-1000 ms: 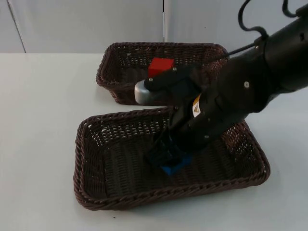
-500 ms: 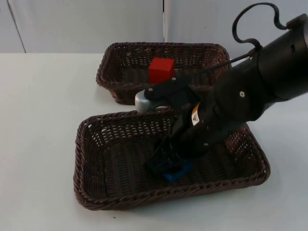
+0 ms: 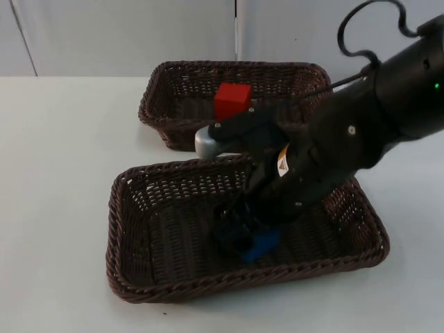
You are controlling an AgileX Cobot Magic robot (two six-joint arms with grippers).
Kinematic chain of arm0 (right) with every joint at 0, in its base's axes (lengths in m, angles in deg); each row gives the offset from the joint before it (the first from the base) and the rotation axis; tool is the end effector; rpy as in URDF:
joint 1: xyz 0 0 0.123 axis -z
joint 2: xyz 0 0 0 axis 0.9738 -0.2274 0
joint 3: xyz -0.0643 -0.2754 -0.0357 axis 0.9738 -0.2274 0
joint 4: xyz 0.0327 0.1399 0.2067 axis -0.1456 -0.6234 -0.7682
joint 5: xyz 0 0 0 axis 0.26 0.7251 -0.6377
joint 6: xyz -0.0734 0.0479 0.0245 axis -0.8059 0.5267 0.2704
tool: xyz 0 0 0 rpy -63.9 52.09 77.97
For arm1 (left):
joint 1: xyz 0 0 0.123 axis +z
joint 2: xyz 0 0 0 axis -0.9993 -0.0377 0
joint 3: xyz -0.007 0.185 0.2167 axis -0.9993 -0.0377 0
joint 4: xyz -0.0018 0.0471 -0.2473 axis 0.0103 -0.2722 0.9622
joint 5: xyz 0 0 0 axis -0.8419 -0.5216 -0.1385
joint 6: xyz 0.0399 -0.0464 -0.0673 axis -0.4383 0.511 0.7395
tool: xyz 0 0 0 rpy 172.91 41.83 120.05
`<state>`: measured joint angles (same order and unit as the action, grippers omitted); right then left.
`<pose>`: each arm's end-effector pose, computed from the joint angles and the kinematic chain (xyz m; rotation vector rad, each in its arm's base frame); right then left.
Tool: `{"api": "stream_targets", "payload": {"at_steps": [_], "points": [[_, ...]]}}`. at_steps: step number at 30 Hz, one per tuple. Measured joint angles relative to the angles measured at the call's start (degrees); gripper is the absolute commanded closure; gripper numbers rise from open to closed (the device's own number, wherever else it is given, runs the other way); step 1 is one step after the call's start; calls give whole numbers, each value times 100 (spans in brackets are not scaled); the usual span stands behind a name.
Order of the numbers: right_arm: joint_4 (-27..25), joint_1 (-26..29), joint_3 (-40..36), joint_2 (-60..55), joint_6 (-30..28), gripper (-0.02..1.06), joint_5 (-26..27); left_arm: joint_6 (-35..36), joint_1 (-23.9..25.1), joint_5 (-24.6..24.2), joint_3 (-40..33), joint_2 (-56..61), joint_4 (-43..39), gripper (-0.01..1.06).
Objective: Pick up one cube with the left hand and place it into the upper basket. Pick up one cube with the right hand and place it into the lower basket.
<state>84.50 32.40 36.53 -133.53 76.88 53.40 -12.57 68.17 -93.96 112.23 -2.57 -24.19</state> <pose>0.2882 0.2828 0.1071 -0.9745 2.4351 0.2856 0.1375 -0.0558 0.3351 0.4780 2.1285 -0.2358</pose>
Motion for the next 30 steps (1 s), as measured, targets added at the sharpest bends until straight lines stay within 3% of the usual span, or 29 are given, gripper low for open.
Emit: {"api": "stream_targets", "payload": {"at_steps": [18,30], "points": [[43,0,0,2825,0,30,-851,0,0,0,0,0,-13,31],[43,0,0,3372,-43,30,-939,0,0,0,0,0,-13,31]]}}
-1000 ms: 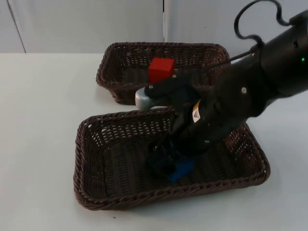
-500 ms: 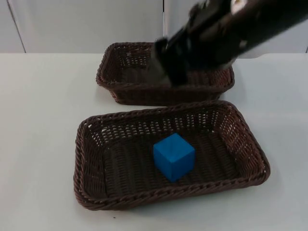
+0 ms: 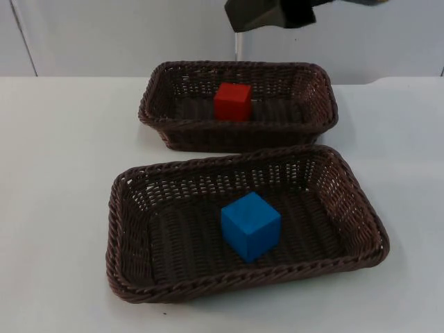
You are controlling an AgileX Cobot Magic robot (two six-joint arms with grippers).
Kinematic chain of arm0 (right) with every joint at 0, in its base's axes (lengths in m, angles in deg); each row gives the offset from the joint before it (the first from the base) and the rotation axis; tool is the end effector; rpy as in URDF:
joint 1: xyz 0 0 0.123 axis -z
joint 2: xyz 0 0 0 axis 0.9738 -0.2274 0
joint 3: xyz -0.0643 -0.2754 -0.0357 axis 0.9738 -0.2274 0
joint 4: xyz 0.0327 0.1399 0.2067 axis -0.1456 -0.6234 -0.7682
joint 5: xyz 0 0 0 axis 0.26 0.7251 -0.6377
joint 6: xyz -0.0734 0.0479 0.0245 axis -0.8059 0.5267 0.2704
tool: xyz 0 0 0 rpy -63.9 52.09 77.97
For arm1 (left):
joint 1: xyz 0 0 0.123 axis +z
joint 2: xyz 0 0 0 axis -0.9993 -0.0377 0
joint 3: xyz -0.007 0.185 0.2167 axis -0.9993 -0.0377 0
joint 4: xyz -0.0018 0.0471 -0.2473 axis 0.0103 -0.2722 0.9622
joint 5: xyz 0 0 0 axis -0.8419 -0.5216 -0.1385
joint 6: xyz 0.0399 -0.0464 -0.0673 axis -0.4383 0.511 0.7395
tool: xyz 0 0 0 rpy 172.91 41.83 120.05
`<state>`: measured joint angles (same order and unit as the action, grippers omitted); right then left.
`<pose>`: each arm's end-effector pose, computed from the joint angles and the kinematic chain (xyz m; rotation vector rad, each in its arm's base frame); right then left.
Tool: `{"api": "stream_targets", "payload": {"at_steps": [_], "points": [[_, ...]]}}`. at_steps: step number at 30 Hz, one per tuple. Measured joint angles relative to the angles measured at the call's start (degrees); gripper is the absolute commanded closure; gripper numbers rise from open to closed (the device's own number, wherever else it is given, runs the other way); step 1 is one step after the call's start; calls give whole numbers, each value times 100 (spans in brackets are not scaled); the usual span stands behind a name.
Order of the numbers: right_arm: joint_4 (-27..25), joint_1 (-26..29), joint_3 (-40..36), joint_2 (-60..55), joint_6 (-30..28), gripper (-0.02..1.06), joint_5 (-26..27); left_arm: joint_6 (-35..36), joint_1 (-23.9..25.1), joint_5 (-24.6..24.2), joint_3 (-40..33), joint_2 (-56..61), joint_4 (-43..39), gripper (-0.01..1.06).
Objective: Pick up one cube with the left hand and place it into the upper basket. Pick up one cube with the right hand and place it into the lower basket.
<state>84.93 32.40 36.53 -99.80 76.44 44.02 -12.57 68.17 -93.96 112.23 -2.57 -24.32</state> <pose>0.2408 0.2362 0.3210 -0.8337 2.0399 0.4406 0.1375 -0.0557 0.3351 0.4791 2.1282 -0.2333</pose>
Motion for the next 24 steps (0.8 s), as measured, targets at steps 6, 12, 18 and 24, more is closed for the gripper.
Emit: {"api": "stream_targets", "payload": {"at_steps": [6,12,18,24], "points": [[0,0,0,116,-61,30,-33,0,0,0,0,0,-12,31],[0,0,0,232,-64,30,-212,0,0,0,0,0,-48,31],[0,0,-74,432,-76,30,-340,0,0,12,0,8,-60,31],[0,0,-672,961,-78,30,-176,-11,0,12,0,222,-71,31]]}}
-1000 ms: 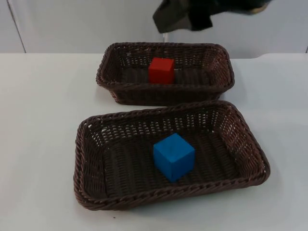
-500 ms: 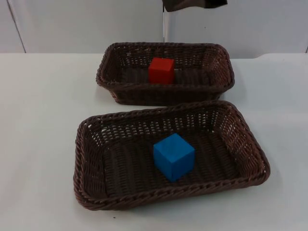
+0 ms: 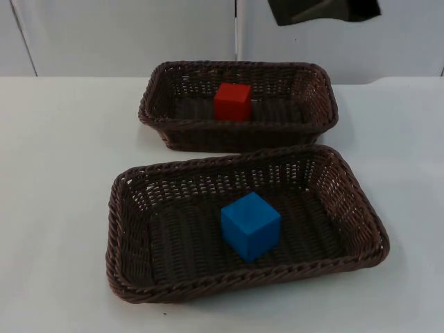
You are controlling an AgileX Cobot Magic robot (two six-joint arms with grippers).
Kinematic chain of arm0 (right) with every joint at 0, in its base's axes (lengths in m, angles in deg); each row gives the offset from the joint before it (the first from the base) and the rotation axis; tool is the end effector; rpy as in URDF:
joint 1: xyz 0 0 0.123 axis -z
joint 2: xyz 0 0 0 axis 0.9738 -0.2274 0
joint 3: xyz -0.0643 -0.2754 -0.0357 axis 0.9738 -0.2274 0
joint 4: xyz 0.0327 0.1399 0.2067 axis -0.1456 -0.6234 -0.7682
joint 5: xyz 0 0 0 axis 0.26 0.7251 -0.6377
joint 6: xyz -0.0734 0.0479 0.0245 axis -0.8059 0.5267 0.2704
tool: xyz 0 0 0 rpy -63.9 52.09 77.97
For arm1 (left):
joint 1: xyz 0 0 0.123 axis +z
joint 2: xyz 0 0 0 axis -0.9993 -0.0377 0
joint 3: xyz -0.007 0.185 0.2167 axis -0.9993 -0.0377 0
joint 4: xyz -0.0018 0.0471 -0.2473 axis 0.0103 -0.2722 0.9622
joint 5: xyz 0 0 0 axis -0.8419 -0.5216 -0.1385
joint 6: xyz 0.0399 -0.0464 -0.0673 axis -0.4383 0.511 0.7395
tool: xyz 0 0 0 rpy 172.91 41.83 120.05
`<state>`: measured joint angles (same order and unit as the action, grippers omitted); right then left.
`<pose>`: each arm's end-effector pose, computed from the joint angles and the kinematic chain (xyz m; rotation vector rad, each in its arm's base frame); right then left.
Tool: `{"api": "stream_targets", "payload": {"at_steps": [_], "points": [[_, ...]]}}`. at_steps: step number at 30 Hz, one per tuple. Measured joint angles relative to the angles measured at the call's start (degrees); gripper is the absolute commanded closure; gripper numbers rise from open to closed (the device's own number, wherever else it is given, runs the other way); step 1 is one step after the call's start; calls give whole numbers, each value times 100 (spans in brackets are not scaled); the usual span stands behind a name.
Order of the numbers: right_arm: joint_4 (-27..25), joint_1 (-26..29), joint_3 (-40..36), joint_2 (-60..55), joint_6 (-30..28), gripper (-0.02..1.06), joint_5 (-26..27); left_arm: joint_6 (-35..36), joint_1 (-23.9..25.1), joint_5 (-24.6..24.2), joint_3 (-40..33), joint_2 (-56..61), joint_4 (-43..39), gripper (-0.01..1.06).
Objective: Pick up one cube with the left hand and place it into the upper basket. Pick up one cube with the right hand and place it into the lower basket.
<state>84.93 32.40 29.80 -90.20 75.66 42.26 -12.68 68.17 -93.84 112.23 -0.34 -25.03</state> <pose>0.2085 0.2045 0.3332 -0.8398 2.0153 0.4394 0.1300 -0.0522 0.3408 0.4794 2.0858 -0.2216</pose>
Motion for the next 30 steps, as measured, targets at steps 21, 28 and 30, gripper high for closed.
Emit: {"api": "stream_targets", "payload": {"at_steps": [21,28,30], "points": [[0,0,-1804,1685,-13,30,524,0,0,-857,-769,2107,0,31],[0,0,-2273,2578,-107,30,648,0,0,-1384,-769,3049,0,31],[0,0,-2340,2718,-139,30,648,0,0,-1482,-769,3195,0,31]]}}
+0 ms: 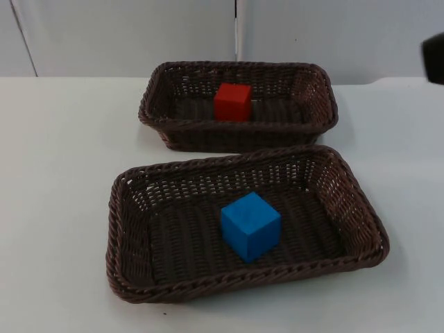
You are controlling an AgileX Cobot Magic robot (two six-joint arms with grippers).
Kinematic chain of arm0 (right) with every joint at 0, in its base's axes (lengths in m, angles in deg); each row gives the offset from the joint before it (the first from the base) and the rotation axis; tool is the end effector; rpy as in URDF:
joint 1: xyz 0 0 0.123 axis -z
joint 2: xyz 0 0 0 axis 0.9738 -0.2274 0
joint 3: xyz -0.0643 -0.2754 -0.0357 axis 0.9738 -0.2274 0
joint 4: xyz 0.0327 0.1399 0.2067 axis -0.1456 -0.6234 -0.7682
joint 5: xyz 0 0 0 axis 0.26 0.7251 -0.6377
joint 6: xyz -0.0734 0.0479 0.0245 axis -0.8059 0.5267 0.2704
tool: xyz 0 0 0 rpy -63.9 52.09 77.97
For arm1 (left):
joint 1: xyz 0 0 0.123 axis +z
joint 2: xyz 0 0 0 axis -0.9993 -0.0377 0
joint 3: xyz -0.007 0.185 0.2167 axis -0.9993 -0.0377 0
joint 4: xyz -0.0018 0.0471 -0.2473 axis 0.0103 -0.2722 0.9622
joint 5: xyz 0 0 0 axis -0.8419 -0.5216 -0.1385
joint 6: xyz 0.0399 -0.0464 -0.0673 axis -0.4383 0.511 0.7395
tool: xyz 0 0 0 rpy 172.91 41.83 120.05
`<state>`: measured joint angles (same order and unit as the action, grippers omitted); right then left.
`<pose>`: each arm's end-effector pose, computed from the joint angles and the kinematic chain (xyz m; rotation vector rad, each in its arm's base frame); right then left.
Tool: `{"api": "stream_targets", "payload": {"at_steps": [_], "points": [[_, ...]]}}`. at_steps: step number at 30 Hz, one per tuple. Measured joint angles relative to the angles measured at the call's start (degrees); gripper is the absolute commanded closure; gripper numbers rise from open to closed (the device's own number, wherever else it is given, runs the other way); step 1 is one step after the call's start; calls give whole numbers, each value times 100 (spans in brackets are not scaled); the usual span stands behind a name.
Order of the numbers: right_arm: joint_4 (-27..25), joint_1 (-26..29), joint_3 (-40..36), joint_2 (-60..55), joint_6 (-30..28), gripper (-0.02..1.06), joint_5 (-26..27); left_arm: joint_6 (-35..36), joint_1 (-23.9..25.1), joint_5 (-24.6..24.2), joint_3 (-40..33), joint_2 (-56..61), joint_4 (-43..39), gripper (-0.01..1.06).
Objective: Pick up one cube with the left hand and place it into the upper basket. Pick up one cube with the right hand and place it into the lower basket.
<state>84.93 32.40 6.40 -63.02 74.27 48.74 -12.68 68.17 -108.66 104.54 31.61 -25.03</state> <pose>0.1252 0.1227 0.3170 -0.7927 1.8391 0.4789 0.0143 -0.0126 0.3210 0.4772 1.9165 -0.2397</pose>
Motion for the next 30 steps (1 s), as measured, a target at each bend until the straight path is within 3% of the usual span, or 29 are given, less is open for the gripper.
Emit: {"api": "stream_targets", "payload": {"at_steps": [11,14,30], "points": [[0,0,-371,1497,-189,30,-64,54,0,-560,-484,958,0,31],[0,-8,-387,1881,-275,30,-399,236,0,-768,-590,982,-81,31],[61,-13,-387,3362,-243,30,-2232,354,0,-821,-684,982,-106,31]]}}
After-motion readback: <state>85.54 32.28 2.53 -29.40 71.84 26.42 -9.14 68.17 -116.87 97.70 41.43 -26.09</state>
